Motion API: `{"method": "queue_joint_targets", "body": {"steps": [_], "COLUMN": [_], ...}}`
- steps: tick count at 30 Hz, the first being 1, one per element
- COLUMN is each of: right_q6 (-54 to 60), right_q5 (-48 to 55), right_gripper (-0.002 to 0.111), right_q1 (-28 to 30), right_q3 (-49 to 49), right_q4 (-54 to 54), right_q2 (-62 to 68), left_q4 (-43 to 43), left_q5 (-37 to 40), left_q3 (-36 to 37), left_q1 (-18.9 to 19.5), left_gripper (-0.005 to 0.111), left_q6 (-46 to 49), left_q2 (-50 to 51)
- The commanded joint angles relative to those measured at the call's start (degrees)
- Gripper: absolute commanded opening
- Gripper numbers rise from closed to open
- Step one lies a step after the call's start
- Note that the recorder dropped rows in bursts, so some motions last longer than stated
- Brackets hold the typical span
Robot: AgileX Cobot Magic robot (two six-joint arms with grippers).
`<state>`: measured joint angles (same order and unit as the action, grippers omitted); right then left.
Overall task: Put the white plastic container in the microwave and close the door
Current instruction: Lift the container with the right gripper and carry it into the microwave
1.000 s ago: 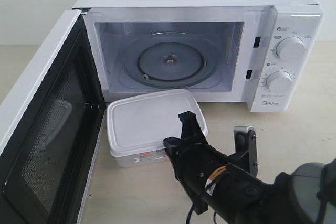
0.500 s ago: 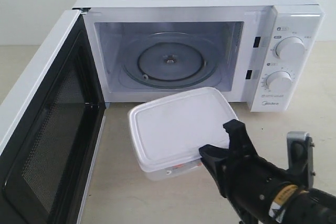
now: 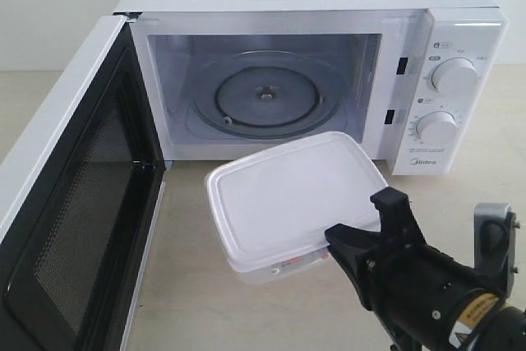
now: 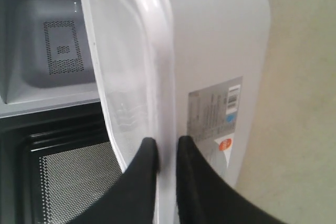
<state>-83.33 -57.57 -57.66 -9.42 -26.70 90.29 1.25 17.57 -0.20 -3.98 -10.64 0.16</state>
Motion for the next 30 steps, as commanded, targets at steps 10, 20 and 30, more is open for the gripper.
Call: {"method": "queue_joint_targets", "body": {"steps": [10,20,30], "right_q6": [8.4,4.9,5.5], "right_q5": [3.0,4.7,8.9], "right_gripper": [0.0,0.0,0.0], "right_q1": [1.4,9.4,13.7], "right_q3": [-12.1,-19.1,-29.4], "right_q4": [-8.0,-0.6,0.5], "right_q2": [1.7,5.3,10.8], "left_q4": [0.1,0.1,0.1], "left_q5": [0.1,0.1,0.1], "left_q3": [0.2,0.2,0.2], "left_q1": [0.3,0.3,0.3], "left_gripper": [0.004,0.004,0.004], "left_q6": [0.2,0.2,0.2], "left_q2": [-0.2,-0.2,-0.2]}}
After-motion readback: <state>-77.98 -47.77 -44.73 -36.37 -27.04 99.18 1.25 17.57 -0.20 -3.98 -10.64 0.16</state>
